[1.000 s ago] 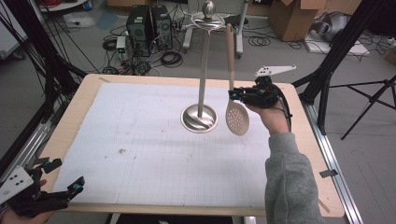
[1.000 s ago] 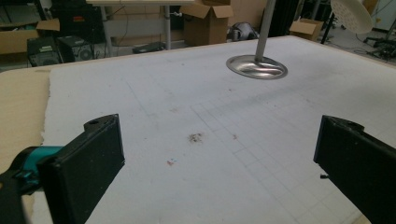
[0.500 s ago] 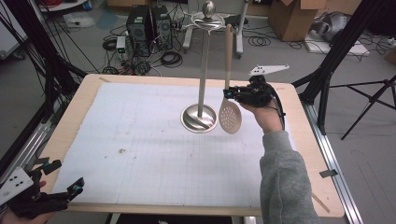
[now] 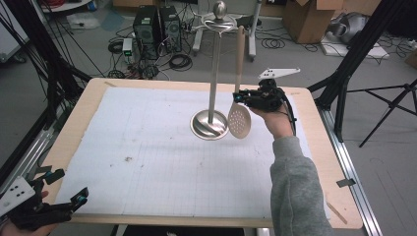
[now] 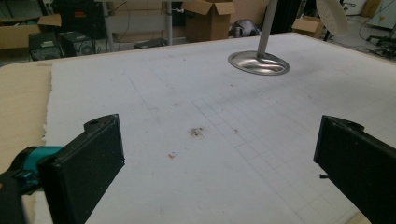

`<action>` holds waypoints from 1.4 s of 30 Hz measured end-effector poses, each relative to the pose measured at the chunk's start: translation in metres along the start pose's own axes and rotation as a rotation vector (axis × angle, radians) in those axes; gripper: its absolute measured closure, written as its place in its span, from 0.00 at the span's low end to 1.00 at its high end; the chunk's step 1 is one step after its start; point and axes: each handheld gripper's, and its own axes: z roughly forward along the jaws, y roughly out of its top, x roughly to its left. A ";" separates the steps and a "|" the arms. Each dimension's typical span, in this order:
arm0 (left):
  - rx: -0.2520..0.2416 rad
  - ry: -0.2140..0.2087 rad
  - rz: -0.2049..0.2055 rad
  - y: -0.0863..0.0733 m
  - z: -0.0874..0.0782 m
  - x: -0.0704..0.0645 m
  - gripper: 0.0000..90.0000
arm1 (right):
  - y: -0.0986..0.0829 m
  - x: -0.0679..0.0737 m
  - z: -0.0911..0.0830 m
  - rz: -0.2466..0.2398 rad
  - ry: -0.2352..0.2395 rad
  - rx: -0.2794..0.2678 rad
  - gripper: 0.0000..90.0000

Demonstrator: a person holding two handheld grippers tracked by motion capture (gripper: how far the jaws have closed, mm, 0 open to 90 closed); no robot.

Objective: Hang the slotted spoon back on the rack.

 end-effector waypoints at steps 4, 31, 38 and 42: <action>0.000 0.000 0.000 0.000 0.000 0.000 0.02 | 0.000 0.000 0.002 -0.007 -0.013 -0.005 0.86; -0.013 -0.027 -0.002 0.005 0.011 0.005 0.02 | -0.010 0.012 -0.014 -0.040 -0.082 -0.066 0.42; -0.022 -0.037 -0.008 0.008 0.016 0.010 0.02 | -0.020 0.016 -0.014 -0.045 -0.019 -0.010 0.21; -0.049 -0.062 -0.023 0.011 0.017 0.011 0.02 | -0.024 0.020 -0.014 -0.040 -0.007 -0.018 0.16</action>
